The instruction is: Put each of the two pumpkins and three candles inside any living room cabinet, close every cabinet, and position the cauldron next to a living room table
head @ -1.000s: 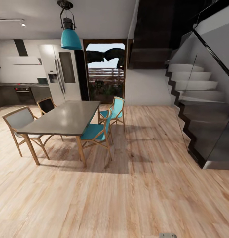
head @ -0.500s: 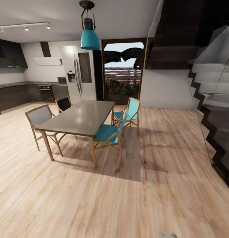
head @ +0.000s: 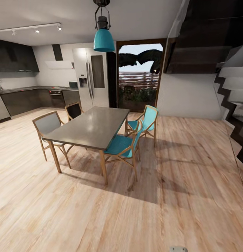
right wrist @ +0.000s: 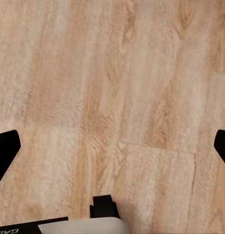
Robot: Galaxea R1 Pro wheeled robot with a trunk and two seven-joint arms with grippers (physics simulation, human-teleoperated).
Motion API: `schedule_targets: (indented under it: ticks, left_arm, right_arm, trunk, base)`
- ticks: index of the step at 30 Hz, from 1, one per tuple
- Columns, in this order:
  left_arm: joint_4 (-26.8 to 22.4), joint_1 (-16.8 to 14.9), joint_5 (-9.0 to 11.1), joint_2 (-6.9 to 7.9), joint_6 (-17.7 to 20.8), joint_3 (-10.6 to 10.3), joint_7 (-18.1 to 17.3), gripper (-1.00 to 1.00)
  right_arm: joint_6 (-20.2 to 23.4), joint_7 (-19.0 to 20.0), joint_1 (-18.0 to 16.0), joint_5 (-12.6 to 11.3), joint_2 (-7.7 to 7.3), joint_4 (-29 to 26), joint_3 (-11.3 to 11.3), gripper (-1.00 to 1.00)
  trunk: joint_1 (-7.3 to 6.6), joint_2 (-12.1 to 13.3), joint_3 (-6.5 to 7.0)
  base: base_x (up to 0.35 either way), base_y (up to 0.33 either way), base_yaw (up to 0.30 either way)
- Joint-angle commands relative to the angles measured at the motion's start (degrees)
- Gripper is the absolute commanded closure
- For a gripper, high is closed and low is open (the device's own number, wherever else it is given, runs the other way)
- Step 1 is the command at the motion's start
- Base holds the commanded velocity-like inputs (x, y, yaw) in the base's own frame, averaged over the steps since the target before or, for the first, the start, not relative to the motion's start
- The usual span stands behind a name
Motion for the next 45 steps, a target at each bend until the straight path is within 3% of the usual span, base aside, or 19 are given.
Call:
schedule_targets:
  ticks: [1, 7, 10, 21, 31, 45]
  left_arm:
    - [0.02, -0.04, 0.47, -0.01, -0.23, -0.06, 0.05, -1.00]
    - [0.02, -0.03, 0.47, -0.01, -0.27, -0.06, 0.05, -1.00]
    - [0.02, -0.04, 0.48, -0.01, -0.27, -0.06, 0.05, -1.00]
    - [0.02, -0.04, 0.55, -0.01, -0.19, -0.06, 0.05, -1.00]
    - [0.02, -0.02, 0.56, -0.01, -0.19, -0.06, 0.05, -1.00]
    - [0.02, -0.03, 0.56, -0.01, -0.19, 0.02, 0.05, -1.00]
  right_arm:
    - [0.38, -0.21, -0.02, 0.04, 0.02, -0.11, 0.05, -1.00]
    - [0.45, -0.45, 0.01, 0.04, 0.02, 0.13, 2.98, -1.00]
    - [0.47, -0.84, 0.01, 0.01, 0.02, 0.17, 3.41, -1.00]
    - [0.47, -1.67, 0.00, -0.04, 0.02, 0.18, 3.56, -1.00]
    - [0.39, -1.67, 0.00, -0.04, 0.02, 0.02, 3.59, -1.00]
    - [0.38, -1.67, 0.00, -0.04, 0.02, -0.01, 3.64, -1.00]
  trunk:
    - [0.03, -0.03, -0.08]
    - [0.03, -0.03, -0.23]
    - [0.03, -0.03, -0.32]
    - [0.03, -0.03, -0.65]
    - [0.03, -0.03, -0.98]
    - [0.03, -0.03, -1.04]
  base:
    - [0.144, 0.000, 0.219]
    - [0.040, 0.000, 0.256]
    - [0.003, 0.000, 0.269]
    - [0.010, 0.001, 0.270]
    - [0.215, 0.143, 0.260]
    - [0.221, 0.236, 0.030]
